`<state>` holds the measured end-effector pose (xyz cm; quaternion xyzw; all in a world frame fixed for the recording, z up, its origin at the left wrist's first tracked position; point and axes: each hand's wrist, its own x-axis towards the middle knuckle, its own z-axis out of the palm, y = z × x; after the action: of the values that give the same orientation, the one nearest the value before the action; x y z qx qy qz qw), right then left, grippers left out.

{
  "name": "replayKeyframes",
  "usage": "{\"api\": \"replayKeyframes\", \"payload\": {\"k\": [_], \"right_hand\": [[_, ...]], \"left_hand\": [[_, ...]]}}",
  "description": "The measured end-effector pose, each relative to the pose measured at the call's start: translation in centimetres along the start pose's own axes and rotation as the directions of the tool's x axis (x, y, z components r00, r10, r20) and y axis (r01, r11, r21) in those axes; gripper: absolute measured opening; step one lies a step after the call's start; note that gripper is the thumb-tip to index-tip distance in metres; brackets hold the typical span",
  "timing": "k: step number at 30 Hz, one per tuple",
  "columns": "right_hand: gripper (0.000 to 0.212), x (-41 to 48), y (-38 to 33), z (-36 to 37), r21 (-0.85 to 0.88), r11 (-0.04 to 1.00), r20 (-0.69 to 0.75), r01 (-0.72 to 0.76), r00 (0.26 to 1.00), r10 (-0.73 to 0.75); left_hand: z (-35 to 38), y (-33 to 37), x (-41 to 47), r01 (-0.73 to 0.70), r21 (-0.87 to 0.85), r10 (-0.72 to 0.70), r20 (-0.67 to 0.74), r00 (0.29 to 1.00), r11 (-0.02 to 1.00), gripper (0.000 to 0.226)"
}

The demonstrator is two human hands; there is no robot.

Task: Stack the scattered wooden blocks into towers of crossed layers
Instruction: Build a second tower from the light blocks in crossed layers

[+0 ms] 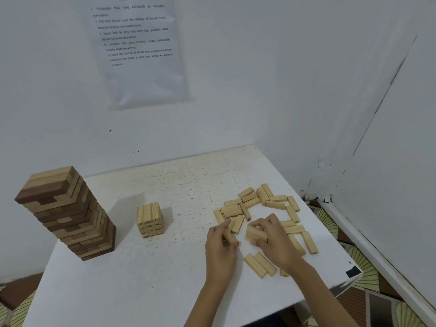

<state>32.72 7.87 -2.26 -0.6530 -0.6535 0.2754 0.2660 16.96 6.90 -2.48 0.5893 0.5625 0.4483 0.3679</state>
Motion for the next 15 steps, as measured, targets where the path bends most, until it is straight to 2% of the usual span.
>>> {"api": "replayKeyframes", "payload": {"k": [3,6,9,12,15], "right_hand": [[0.018,0.1,0.1,-0.3,0.014,0.999,-0.044,0.029,0.999,-0.028],[0.012,0.4,0.0,-0.9,0.157,0.987,-0.086,-0.021,0.996,0.034],[0.017,1.0,-0.7,-1.7,0.326,0.944,-0.114,-0.048,0.989,0.09],[0.022,2.5,-1.1,-2.4,0.508,0.856,-0.132,-0.096,0.973,0.187],[0.019,4.4,-1.3,-2.8,0.511,0.851,-0.084,-0.122,0.978,0.191]], "left_hand": [[0.2,0.5,0.3,-0.01,-0.074,0.008,-0.035,0.999,0.997,0.044],[0.4,0.7,1.0,-0.014,-0.132,0.007,-0.058,0.998,0.991,0.04],[0.5,0.8,1.8,-0.028,-0.163,0.02,-0.05,0.999,0.986,0.026],[0.6,1.1,2.6,-0.021,-0.143,0.019,-0.017,1.0,0.989,0.027],[0.5,1.2,3.5,0.003,-0.142,-0.002,0.009,1.0,0.99,0.036]]}}
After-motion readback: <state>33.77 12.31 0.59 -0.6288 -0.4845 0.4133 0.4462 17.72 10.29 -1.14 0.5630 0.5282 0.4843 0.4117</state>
